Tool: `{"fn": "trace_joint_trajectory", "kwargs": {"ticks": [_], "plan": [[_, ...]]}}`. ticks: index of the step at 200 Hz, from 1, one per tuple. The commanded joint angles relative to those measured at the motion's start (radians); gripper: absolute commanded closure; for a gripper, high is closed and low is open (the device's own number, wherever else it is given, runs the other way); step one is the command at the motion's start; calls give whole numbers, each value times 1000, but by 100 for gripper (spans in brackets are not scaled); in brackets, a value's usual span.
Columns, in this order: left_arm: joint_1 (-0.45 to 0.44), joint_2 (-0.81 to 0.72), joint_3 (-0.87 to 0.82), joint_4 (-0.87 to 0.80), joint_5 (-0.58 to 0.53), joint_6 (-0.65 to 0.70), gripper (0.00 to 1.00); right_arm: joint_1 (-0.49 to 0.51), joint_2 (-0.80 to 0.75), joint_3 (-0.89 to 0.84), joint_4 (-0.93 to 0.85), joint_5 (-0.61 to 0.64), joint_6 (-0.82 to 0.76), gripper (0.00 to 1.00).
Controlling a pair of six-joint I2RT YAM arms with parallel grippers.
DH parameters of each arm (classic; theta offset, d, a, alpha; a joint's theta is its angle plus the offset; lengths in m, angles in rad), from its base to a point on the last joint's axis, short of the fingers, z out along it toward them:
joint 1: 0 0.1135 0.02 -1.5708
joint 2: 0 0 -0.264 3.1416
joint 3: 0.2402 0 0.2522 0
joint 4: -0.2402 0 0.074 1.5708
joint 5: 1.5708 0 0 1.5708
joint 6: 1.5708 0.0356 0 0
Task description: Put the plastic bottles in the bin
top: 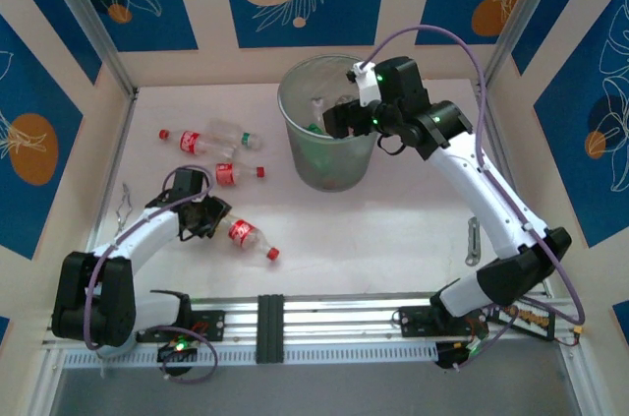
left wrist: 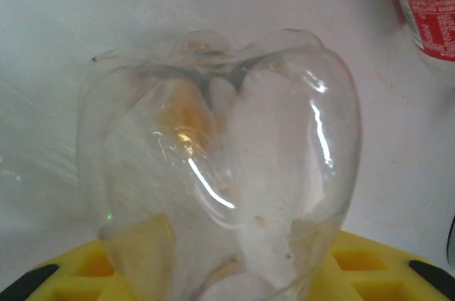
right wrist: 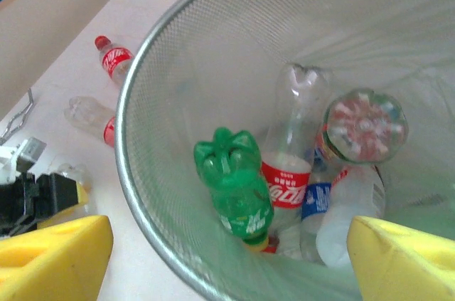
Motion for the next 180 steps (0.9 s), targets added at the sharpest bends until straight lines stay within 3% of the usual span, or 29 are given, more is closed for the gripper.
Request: {"fn": "trace_joint_trajectory", "kwargs": {"ticks": [1, 57, 84, 106, 143, 180], "plan": [[9, -47, 69, -61, -27, 11, 59, -29, -63, -46, 8, -23, 43, 14], [8, -124, 290, -165, -85, 43, 70, -202, -147, -146, 30, -71, 209, 18], [8, -147, 437, -201, -124, 73, 76, -303, -155, -196, 54, -131, 258, 26], [8, -147, 567, -205, -142, 98, 87, -356, -147, -230, 102, -204, 282, 35], [-3, -84, 787, -165, -104, 133, 97, -413, -125, -272, 234, -357, 329, 42], [-67, 43, 1006, -140, -89, 202, 100, -427, -54, -255, 245, -346, 336, 48]]}}
